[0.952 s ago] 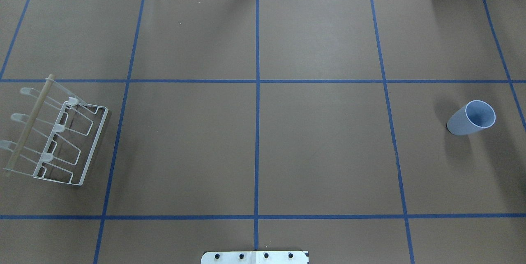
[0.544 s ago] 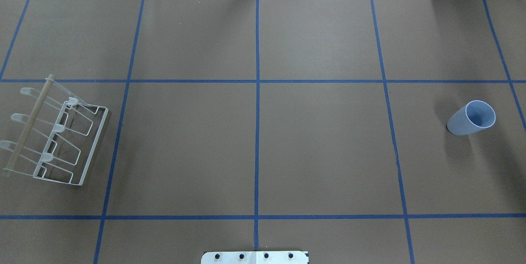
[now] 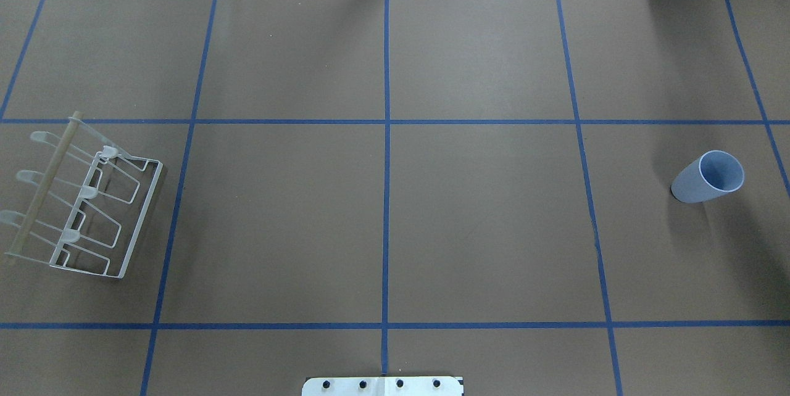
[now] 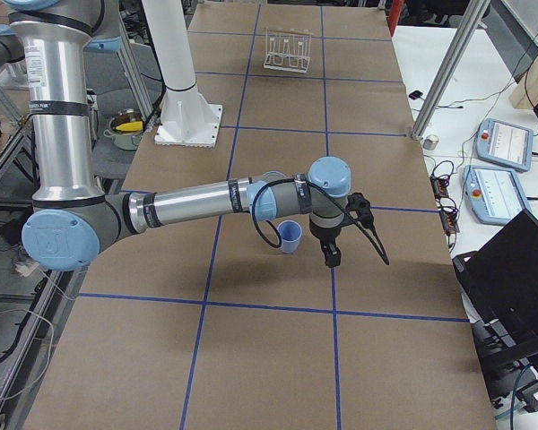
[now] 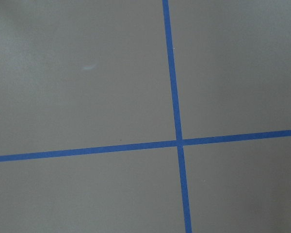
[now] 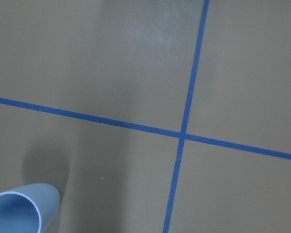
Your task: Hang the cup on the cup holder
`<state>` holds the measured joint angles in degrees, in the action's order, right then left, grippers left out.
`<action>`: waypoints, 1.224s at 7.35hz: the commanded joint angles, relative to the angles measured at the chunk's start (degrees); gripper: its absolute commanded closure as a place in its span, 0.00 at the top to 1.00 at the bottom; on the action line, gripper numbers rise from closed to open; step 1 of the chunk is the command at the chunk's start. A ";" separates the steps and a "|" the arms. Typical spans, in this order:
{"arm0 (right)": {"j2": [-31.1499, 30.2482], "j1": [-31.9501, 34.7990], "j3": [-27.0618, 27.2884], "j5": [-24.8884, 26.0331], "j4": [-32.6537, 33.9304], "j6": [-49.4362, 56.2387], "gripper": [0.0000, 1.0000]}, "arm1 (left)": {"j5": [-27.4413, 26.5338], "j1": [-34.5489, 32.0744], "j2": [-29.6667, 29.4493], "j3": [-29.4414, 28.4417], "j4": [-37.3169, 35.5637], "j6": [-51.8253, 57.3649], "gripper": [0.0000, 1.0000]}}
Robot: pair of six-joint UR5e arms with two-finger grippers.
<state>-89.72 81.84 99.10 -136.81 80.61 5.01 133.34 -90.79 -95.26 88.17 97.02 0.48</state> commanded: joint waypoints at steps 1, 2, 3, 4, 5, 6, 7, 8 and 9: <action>-1.95 -4.83 -2.15 -0.64 -12.45 -0.26 1.00 | 0.08 0.00 -0.19 0.16 0.36 0.40 0.99; -2.03 -6.50 -3.38 -0.47 -12.58 -0.18 1.00 | 0.08 0.00 -0.19 0.08 0.53 0.40 0.99; -1.95 -7.82 -3.74 -0.65 -12.84 -0.26 1.00 | 0.08 0.00 -0.10 0.08 0.62 0.48 0.99; -1.95 -8.97 -3.74 -0.56 -12.93 -0.27 1.00 | 0.08 0.00 -0.01 0.08 0.62 0.48 0.99; -1.86 -9.76 -3.74 -0.73 -12.85 -0.27 1.00 | 0.08 0.00 -0.01 0.08 0.62 0.48 0.99; -1.86 -10.99 -3.74 -0.74 -12.85 -0.27 1.00 | 0.08 0.00 -0.01 0.08 0.62 0.48 0.99; -1.86 -12.30 -3.74 -0.65 -12.85 -0.27 1.00 | 0.08 0.00 -0.01 0.08 0.62 0.57 0.99; -1.77 -13.01 -3.83 -0.65 -12.24 -0.27 1.00 | 0.08 0.00 -0.01 0.16 0.62 0.49 0.99; -1.42 -14.33 -4.53 -0.47 -12.23 -0.27 1.00 | 0.08 0.00 -0.01 0.08 0.62 0.57 0.99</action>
<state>-91.44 69.06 95.15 -137.43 68.16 4.75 133.42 -90.79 -95.27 88.27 97.65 1.01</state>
